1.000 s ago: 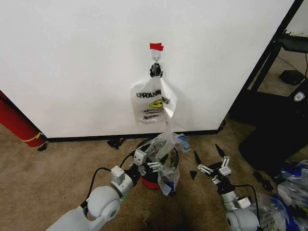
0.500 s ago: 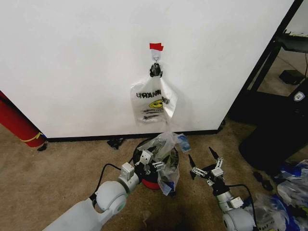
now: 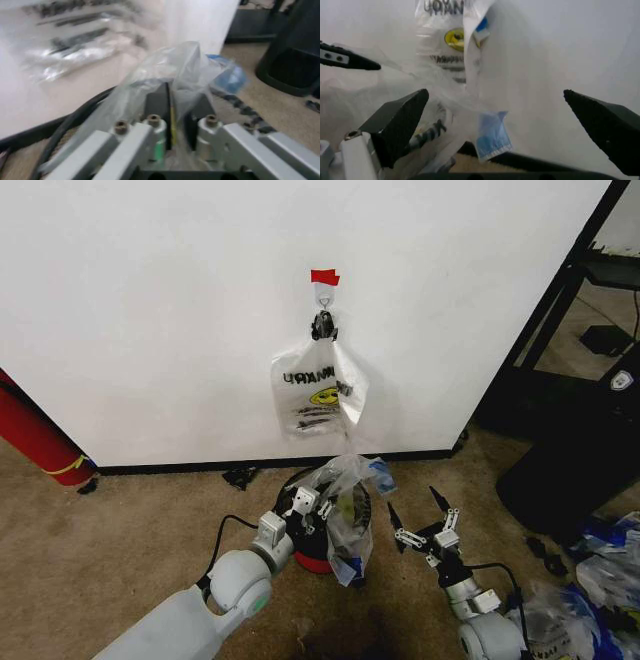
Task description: Pick up the garbage bag from the wall and place it over the trash bin.
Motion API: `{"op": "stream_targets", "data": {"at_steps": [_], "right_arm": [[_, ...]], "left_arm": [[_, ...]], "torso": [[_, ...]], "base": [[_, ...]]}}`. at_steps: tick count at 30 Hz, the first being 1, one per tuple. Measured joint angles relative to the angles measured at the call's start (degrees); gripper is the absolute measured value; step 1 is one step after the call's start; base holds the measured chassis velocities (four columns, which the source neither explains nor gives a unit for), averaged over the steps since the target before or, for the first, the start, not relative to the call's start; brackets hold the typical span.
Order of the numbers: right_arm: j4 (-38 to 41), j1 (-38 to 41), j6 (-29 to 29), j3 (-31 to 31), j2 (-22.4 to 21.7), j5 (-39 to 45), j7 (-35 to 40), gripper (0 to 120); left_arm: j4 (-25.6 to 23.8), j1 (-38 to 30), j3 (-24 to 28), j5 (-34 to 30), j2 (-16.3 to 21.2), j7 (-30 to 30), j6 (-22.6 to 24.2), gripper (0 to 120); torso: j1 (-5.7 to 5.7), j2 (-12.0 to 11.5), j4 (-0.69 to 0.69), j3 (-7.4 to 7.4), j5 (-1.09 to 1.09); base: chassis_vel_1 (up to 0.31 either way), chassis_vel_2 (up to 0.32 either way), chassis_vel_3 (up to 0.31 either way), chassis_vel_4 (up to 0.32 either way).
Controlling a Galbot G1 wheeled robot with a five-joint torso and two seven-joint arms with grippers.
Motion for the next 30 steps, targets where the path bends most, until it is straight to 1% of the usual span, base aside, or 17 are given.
{"op": "stream_targets", "data": {"at_steps": [1, 7, 8, 10, 12, 16, 19, 20, 21, 22, 25, 28, 29, 30], "right_arm": [[0.61, 0.15, -2.54, -1.74, -0.83, 2.99, 0.84, 100], [3.29, 2.88, -16.69, -9.12, -5.24, 15.24, 3.15, 100], [3.29, 2.88, -16.69, -9.12, -5.24, 15.24, 3.15, 100], [3.85, 4.43, -21.70, -11.01, -6.53, 19.08, 3.12, 100], [4.06, 6.11, -25.07, -12.51, -7.55, 22.63, 2.77, 100], [4.34, 9.02, -28.45, -13.82, -8.11, 27.82, 2.43, 100], [4.65, 11.33, -31.37, -14.45, -8.22, 32.29, 2.46, 91], [4.65, 12.19, -33.05, -14.70, -8.49, 33.39, 2.35, 86], [4.56, 12.86, -34.60, -14.96, -8.78, 34.01, 2.07, 84], [4.56, 12.86, -34.60, -14.96, -8.78, 34.01, 2.07, 84], [4.02, 14.57, -38.98, -15.76, -9.33, 35.31, 1.39, 76], [4.00, 15.91, -44.07, -15.95, -9.40, 36.23, 1.50, 71], [4.07, 16.16, -45.26, -15.95, -9.43, 36.40, 1.56, 67], [4.07, 16.16, -45.26, -15.95, -9.43, 36.40, 1.56, 67]], "left_arm": [[-0.13, 0.25, -0.79, -1.02, 0.13, -0.71, 0.71, 1], [0.77, 0.91, -2.48, -2.89, 0.70, -1.08, 1.33, 0], [0.77, 0.91, -2.48, -2.89, 0.70, -1.08, 1.33, 0], [1.35, 0.86, -2.60, -3.24, 0.44, -1.07, 1.33, 0], [1.71, 0.80, -2.66, -3.38, 0.28, -1.00, 1.33, 0], [1.75, 1.13, -2.82, -3.38, 0.26, -0.77, 1.25, 0], [1.60, 1.49, -2.87, -3.28, 0.38, -0.67, 1.19, 0], [1.43, 1.56, -2.87, -3.24, 0.45, -0.63, 1.18, 0], [1.28, 1.58, -2.87, -3.22, 0.48, -0.62, 1.17, 0], [1.28, 1.58, -2.87, -3.22, 0.48, -0.62, 1.17, 0], [0.93, 1.54, -2.80, -3.18, 0.41, -0.61, 1.16, 0], [0.60, 1.51, -2.66, -3.13, 0.27, -0.62, 1.17, 0], [0.53, 1.51, -2.64, -3.12, 0.26, -0.62, 1.19, 0], [0.53, 1.51, -2.64, -3.12, 0.26, -0.62, 1.19, 0]], "torso": [[0.00, 0.00, -0.01, 0.00, 0.00], [0.00, 0.00, 0.00, 0.00, 0.00], [0.00, 0.00, 0.00, 0.00, 0.00], [0.00, 0.00, 0.00, 0.00, 0.00], [0.00, 0.00, -0.02, 0.00, -0.01], [0.00, 0.00, 0.01, 0.00, 0.00], [0.00, 0.00, 0.01, 0.00, 0.00], [0.00, 0.00, 0.00, 0.00, 0.00], [0.00, 0.00, 0.00, 0.00, 0.00], [0.00, 0.00, 0.00, 0.00, 0.00], [0.00, 0.00, 0.00, 0.00, 0.00], [0.00, 0.00, 0.00, 0.00, 0.00], [0.00, 0.00, 0.00, 0.00, 0.00], [0.00, 0.00, 0.00, 0.00, 0.00]], "base": [[0.000, 0.000, 0.000, 0.000], [0.000, 0.000, 0.000, 0.000], [0.000, 0.000, 0.000, 0.000], [0.000, 0.000, 0.000, 0.000], [0.000, 0.000, 0.000, 0.000], [0.000, 0.000, 0.000, 0.000], [0.000, 0.000, 0.000, 0.000], [0.000, 0.000, 0.000, 0.000], [0.000, 0.000, 0.000, 0.000], [0.000, 0.000, 0.000, 0.000], [0.000, 0.000, 0.000, 0.000], [0.000, 0.000, 0.000, 0.000], [0.000, 0.000, 0.000, 0.000], [0.000, 0.000, 0.000, 0.000]]}}
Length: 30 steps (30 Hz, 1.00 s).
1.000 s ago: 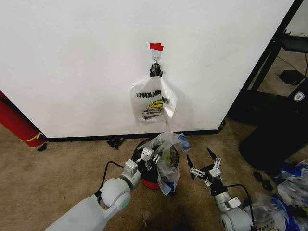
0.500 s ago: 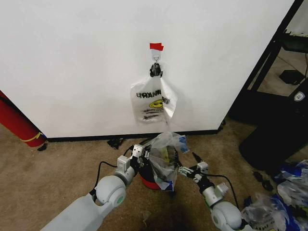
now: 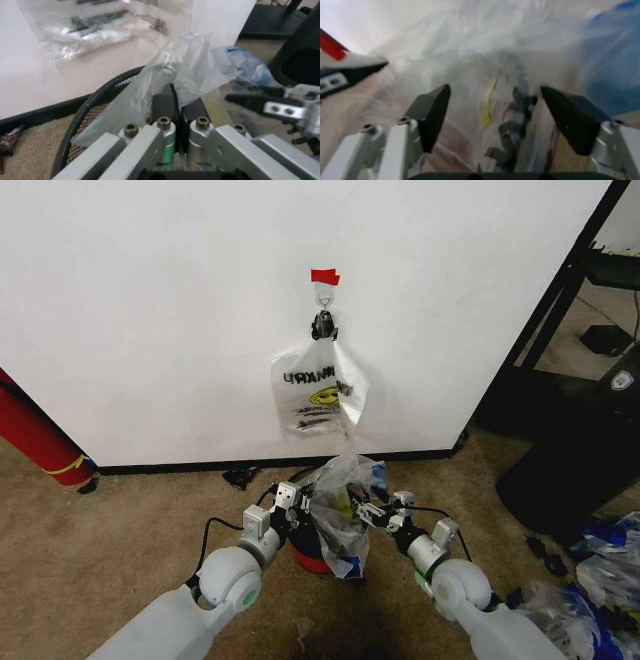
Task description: Pick up the garbage bag from the wall and place it over the trash bin.
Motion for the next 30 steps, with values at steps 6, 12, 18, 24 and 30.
{"op": "stream_targets", "data": {"at_steps": [6, 12, 18, 24, 30], "right_arm": [[0.42, 1.23, -5.87, 0.39, -0.32, 1.23, 0.96, 64], [1.46, 1.33, -9.59, 0.77, -0.04, 2.52, 3.27, 64], [2.52, 0.98, -11.14, 0.99, 0.10, 3.49, 4.98, 64], [2.32, 1.36, -12.42, 1.06, 0.55, 4.35, 6.59, 48], [1.67, 2.02, -13.50, 1.12, 1.18, 4.97, 8.30, 25]], "left_arm": [[-0.33, 0.17, -0.17, 0.05, 0.19, 0.00, 0.05, 0], [-0.33, 0.20, -0.32, 0.06, 0.36, 0.00, 0.06, 0], [-0.33, 0.32, -0.35, 0.10, 0.39, 0.01, 0.09, 0], [-0.32, 0.53, -0.35, 0.17, 0.34, 0.02, 0.10, 0], [-0.47, 0.97, -0.34, 0.51, 0.34, 0.23, -0.05, 0]], "torso": [[0.00, 0.00, 0.00, 0.00, 0.00], [0.00, 0.00, 0.00, 0.00, 0.00], [0.00, 0.00, 0.00, 0.00, 0.00], [0.00, 0.00, 0.00, 0.00, 0.00], [0.00, 0.01, 0.00, 0.00, -0.01]], "base": [[0.000, 0.000, 0.000, 0.000], [0.000, 0.000, 0.000, 0.000], [0.000, 0.000, 0.000, 0.000], [0.000, 0.000, 0.000, 0.000], [0.000, 0.000, 0.000, 0.000]]}}
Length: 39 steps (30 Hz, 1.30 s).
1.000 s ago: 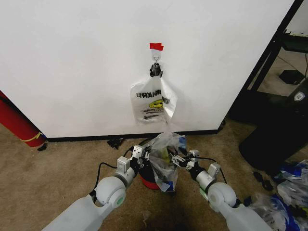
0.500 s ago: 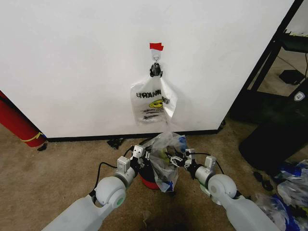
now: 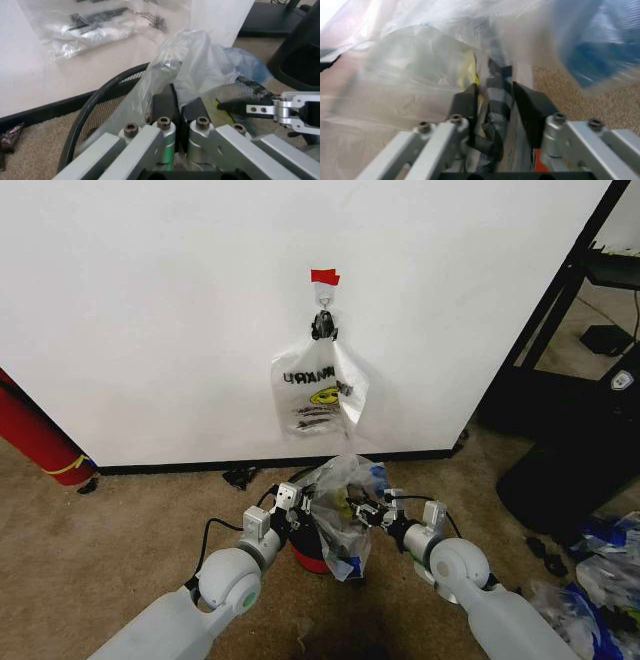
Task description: Pick up the garbage bag from the wall and place it over the trash bin.
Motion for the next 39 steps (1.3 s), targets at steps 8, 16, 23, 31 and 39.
{"op": "stream_targets", "data": {"at_steps": [8, 16, 23, 31, 39], "right_arm": [[0.93, -0.76, 1.69, 0.27, 0.55, 0.39, 1.75, 0], [6.41, -6.03, 7.54, 2.89, 1.45, 0.47, 6.12, 0], [10.79, -11.25, 12.29, 6.32, 2.22, -5.23, 9.12, 0], [13.04, -15.24, 16.57, 10.36, 1.80, -11.06, 7.75, 0], [15.20, -17.76, 16.48, 13.91, 0.81, -8.64, 4.71, 0]], "left_arm": [[-1.25, 1.62, -0.30, 2.27, -0.24, 0.67, -1.33, 0], [-2.88, 4.94, -0.48, 9.42, -1.50, 1.43, -4.59, 0], [-5.27, 10.76, -4.73, 14.64, -3.25, 0.77, -5.68, 0], [-6.87, 13.80, -7.92, 15.55, -3.38, -0.32, -5.97, 0], [-5.64, 14.55, -9.39, 17.14, -3.21, -3.33, -5.41, 0]], "torso": [[0.00, 0.00, 0.01, 0.00, 0.02], [0.00, 0.00, 0.00, 0.00, 0.01], [0.00, 0.00, 0.01, 0.00, 0.01], [0.00, 0.00, 0.00, -0.01, 0.00], [0.00, 0.00, 0.00, 0.00, 0.01]], "base": [[0.000, 0.000, 0.000, 0.000], [0.000, 0.000, 0.000, 0.000], [0.000, 0.000, 0.000, 0.000], [0.000, 0.000, 0.000, 0.000], [0.000, 0.000, 0.000, 0.000]]}}
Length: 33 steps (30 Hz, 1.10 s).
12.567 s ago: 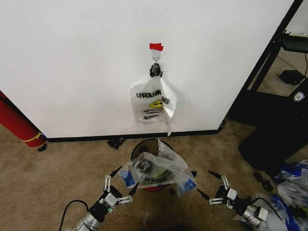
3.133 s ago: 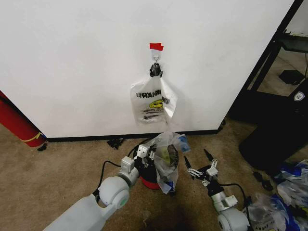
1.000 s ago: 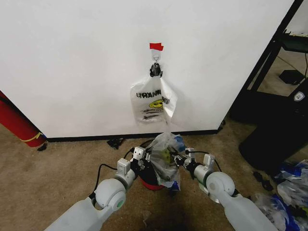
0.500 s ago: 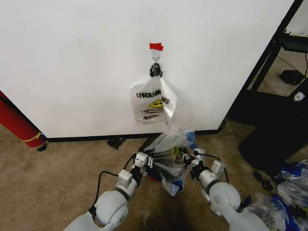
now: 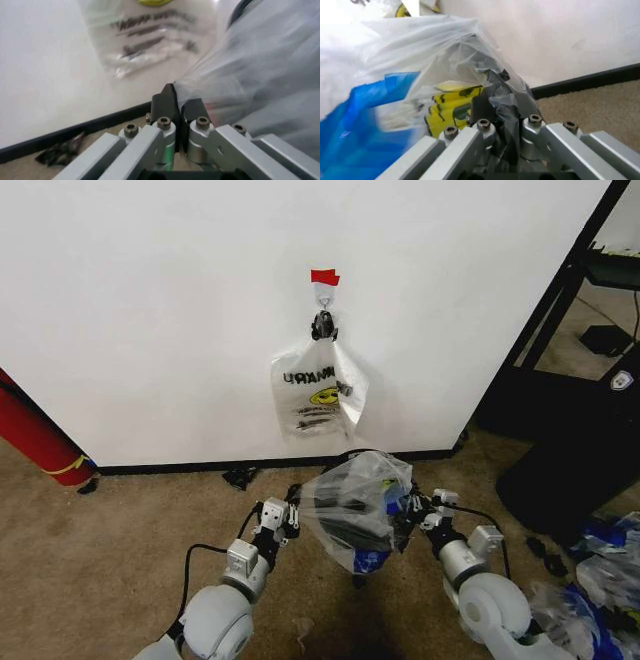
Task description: Pick up the garbage bag from the wall and place it over the trash bin.
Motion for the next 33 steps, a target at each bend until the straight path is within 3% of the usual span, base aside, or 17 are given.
{"op": "stream_targets", "data": {"at_steps": [11, 18, 24, 33], "right_arm": [[2.19, -1.57, -3.17, 2.13, -2.09, 5.10, -3.97, 0], [2.13, -0.82, -4.45, 2.14, -2.31, 6.36, -5.18, 0], [-2.04, 1.71, -2.33, 1.16, -0.86, 6.31, -3.27, 0], [-4.93, 2.95, -1.52, 1.36, 0.35, 6.56, -2.11, 0]], "left_arm": [[3.80, -1.09, -0.73, -0.30, -0.01, -0.43, -2.44, 0], [4.64, -0.37, -1.05, 0.96, 0.19, 2.00, -6.62, 0], [3.08, 2.39, -2.41, 2.98, 1.06, 7.72, -13.37, 22], [4.20, 3.32, -4.35, 8.39, 2.53, 14.35, -19.42, 52]], "torso": [[0.00, 0.00, 0.00, 0.00, 0.00], [0.00, 0.00, -0.01, 0.00, -0.01], [0.00, 0.00, 0.00, 0.00, -0.01], [0.00, -0.01, -0.01, 0.01, -0.01]], "base": [[0.000, 0.000, 0.000, 0.000], [0.000, 0.000, 0.000, 0.000], [0.000, 0.000, 0.000, 0.000], [0.000, 0.000, 0.000, 0.000]]}}
